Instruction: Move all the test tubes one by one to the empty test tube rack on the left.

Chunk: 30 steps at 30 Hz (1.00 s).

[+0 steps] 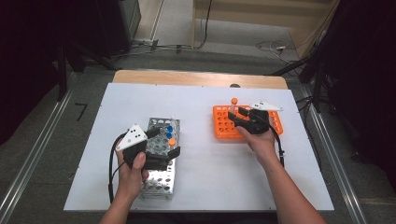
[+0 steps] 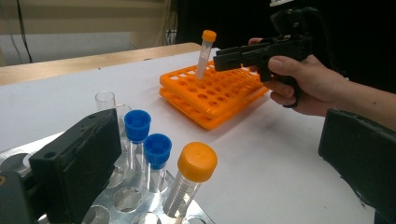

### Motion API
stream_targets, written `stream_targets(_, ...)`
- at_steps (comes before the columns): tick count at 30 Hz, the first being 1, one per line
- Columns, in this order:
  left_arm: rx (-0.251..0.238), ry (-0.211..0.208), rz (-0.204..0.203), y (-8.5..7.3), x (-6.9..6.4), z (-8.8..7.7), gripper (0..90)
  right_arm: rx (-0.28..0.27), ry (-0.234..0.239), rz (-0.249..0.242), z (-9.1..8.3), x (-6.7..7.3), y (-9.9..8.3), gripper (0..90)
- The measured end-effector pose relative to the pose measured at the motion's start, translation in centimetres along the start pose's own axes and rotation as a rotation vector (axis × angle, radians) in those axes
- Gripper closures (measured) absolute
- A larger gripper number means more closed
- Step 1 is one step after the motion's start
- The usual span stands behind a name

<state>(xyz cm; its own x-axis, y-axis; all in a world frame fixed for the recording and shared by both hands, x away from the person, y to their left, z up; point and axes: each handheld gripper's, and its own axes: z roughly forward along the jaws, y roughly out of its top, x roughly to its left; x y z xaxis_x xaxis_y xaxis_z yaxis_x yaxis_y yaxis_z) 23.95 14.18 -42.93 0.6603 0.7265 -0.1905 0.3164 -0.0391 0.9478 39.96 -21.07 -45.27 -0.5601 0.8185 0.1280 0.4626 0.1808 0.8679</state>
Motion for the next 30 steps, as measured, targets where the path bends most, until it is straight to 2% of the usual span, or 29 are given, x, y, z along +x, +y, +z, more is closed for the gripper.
stream_targets(2, 0.0, -0.001, -0.002, 0.0, 0.0, 0.0, 0.0, 0.004, -0.022, -0.002, 0.7, 0.0, 0.1, 49.1)
stream_targets(8, 0.002, 0.0, 0.003, -0.1, 0.0, 0.2, 0.0, 0.051, -0.104, 0.05, 2.7, -0.2, -0.5, 57.5)
stream_targets(10, 0.012, 0.006, 0.003, -0.1, 0.0, 0.3, 0.0, 0.061, -0.14, 0.036, 3.2, -0.3, -0.7, 57.8)
stream_targets(13, 0.006, 0.002, 0.002, 0.0, 0.0, 0.2, 0.0, 0.051, -0.163, 0.028, 3.2, -0.1, -0.8, 59.9)
stream_targets(16, 0.0, 0.01, 0.0, 0.2, 0.0, 0.1, 0.0, 0.039, -0.203, -0.008, 3.3, 0.4, -0.9, 63.2)
stream_targets(20, -0.003, 0.008, 0.004, 0.4, 0.0, 0.0, 0.0, 0.036, -0.213, -0.032, 3.5, 0.8, -0.8, 70.0)
stream_targets(24, -0.006, 0.004, 0.002, 0.5, 0.0, -0.1, 0.0, 0.036, -0.219, -0.032, 3.6, 1.0, -0.8, 72.3)
stream_targets(27, -0.01, 0.007, 0.004, 0.7, 0.0, -0.1, 0.0, 0.036, -0.21, -0.04, 3.6, 1.1, -0.8, 72.8)
stream_targets(30, -0.009, -0.005, 0.007, 0.7, -0.2, 0.0, 0.0, 0.032, -0.189, -0.018, 3.4, 0.8, -0.9, 73.0)
